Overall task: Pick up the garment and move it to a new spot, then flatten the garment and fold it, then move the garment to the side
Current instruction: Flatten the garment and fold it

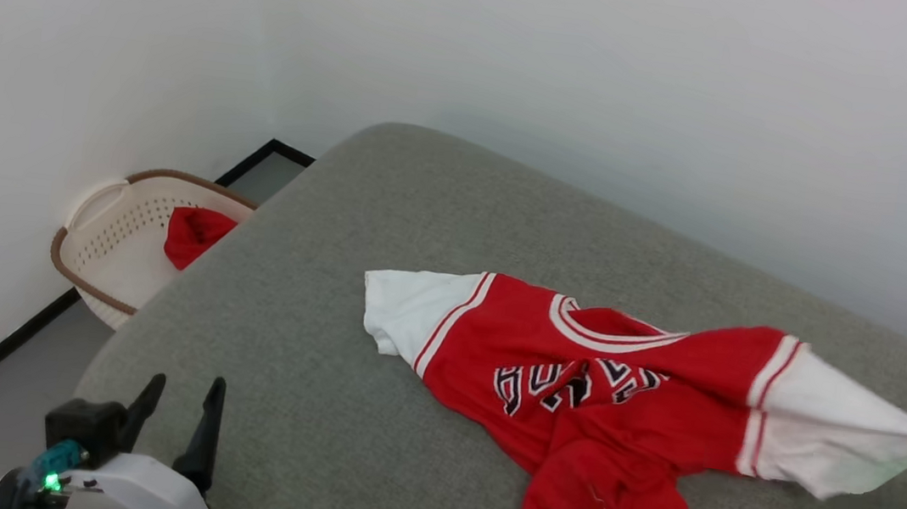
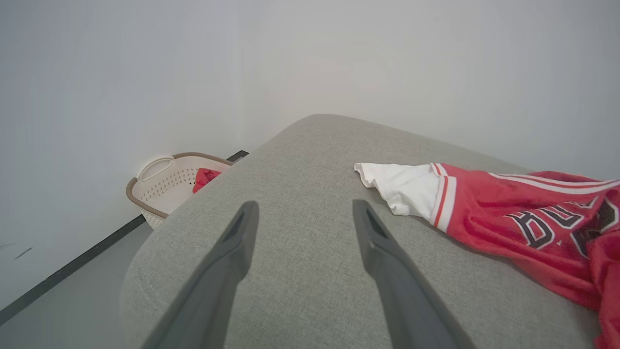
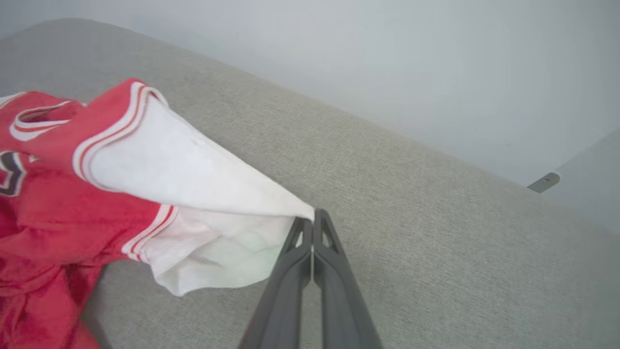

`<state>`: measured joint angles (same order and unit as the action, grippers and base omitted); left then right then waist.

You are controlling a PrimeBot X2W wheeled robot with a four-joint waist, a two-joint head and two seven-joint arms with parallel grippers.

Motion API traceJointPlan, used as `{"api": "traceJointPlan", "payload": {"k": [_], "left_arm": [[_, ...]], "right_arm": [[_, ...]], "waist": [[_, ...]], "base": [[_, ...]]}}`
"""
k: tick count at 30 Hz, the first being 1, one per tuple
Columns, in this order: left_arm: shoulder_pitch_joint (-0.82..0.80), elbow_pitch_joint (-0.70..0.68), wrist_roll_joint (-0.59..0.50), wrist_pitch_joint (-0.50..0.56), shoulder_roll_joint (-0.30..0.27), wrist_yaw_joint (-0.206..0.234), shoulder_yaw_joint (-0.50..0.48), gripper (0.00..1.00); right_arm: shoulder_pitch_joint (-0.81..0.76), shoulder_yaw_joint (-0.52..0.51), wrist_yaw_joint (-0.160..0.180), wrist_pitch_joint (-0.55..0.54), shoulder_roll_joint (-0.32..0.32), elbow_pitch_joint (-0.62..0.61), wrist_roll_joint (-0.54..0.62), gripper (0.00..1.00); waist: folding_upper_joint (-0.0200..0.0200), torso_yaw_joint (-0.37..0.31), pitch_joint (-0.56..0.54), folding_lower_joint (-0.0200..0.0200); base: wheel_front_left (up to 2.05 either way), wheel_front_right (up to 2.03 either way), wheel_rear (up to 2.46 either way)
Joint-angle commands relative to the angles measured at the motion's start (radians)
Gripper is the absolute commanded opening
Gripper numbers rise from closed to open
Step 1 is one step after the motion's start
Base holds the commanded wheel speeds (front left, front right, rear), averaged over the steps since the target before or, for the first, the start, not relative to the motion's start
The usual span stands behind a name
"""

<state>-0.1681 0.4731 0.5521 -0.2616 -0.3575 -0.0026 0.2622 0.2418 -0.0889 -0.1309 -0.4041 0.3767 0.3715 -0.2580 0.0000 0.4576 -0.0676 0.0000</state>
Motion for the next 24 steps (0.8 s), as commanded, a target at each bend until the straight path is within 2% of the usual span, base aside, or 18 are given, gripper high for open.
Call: {"api": "traceJointPlan", "payload": {"k": [1,12,24], "left_arm": [[-0.013,0.003,-0.008,-0.004,-0.001,-0.006,0.001,1.00],[-0.052,0.011,-0.012,-0.004,0.001,-0.024,0.009,1.00],[-0.093,0.030,-0.018,-0.003,0.006,-0.043,0.032,1.00]], "right_arm": [[0.020,-0.008,0.000,0.009,0.012,0.017,0.010,0.00],[0.107,-0.055,0.001,0.065,0.129,0.218,0.020,0.00],[0.166,-0.162,0.001,0.123,0.185,0.429,0.085,0.00]], "waist": [[0.0000,-0.002,0.006,0.0000],[0.0000,0.003,0.050,0.0000],[0.0000,0.023,0.092,0.0000]], "base": [[0.00,0.00,0.00],[0.00,0.00,0.00],[0.00,0.00,0.00]]}}
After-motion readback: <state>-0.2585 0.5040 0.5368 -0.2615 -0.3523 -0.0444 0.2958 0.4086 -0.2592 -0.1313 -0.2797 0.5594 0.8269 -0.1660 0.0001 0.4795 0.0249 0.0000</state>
